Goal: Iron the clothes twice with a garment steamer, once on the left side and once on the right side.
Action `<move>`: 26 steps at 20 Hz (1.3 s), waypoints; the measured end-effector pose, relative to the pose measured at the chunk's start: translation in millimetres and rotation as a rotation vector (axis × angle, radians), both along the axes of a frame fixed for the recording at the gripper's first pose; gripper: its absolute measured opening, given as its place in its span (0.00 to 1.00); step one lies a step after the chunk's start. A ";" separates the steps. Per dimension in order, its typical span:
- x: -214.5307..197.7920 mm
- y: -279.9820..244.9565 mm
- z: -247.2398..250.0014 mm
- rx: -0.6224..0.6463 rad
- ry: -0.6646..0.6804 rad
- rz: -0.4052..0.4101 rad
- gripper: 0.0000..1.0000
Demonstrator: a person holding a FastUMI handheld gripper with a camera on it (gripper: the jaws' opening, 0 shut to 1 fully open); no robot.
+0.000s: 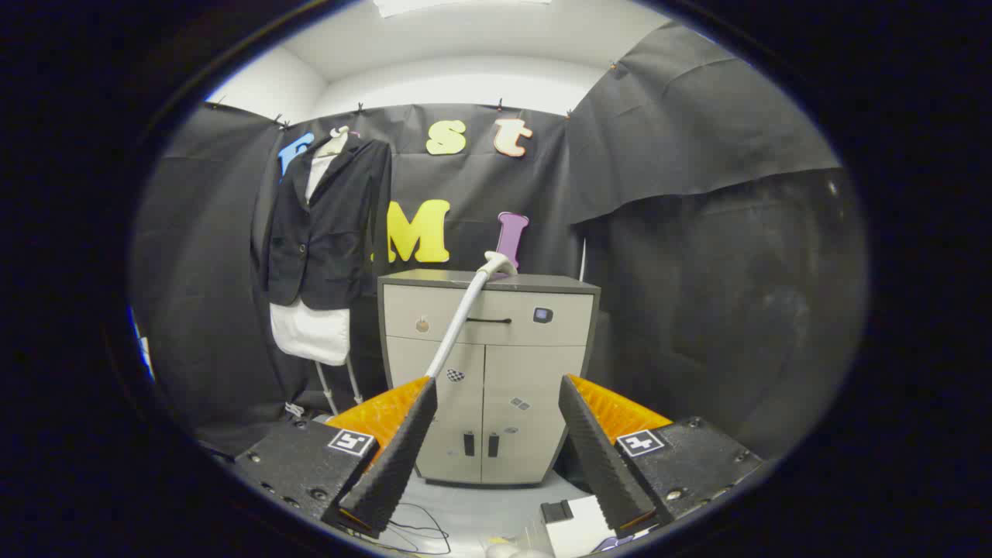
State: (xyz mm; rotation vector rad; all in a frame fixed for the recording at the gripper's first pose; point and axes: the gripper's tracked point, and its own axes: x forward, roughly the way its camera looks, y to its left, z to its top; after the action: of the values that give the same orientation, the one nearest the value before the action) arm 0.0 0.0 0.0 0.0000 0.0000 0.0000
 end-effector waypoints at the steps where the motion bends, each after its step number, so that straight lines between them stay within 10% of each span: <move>1: 0.1 0.5 1.3 -0.002 -0.002 -0.003 0.99; 26: 21.7 8.9 19.7 -0.015 0.010 -0.048 0.99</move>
State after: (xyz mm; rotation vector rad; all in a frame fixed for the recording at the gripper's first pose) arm 21.7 8.9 19.7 -0.0147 0.0096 -0.0484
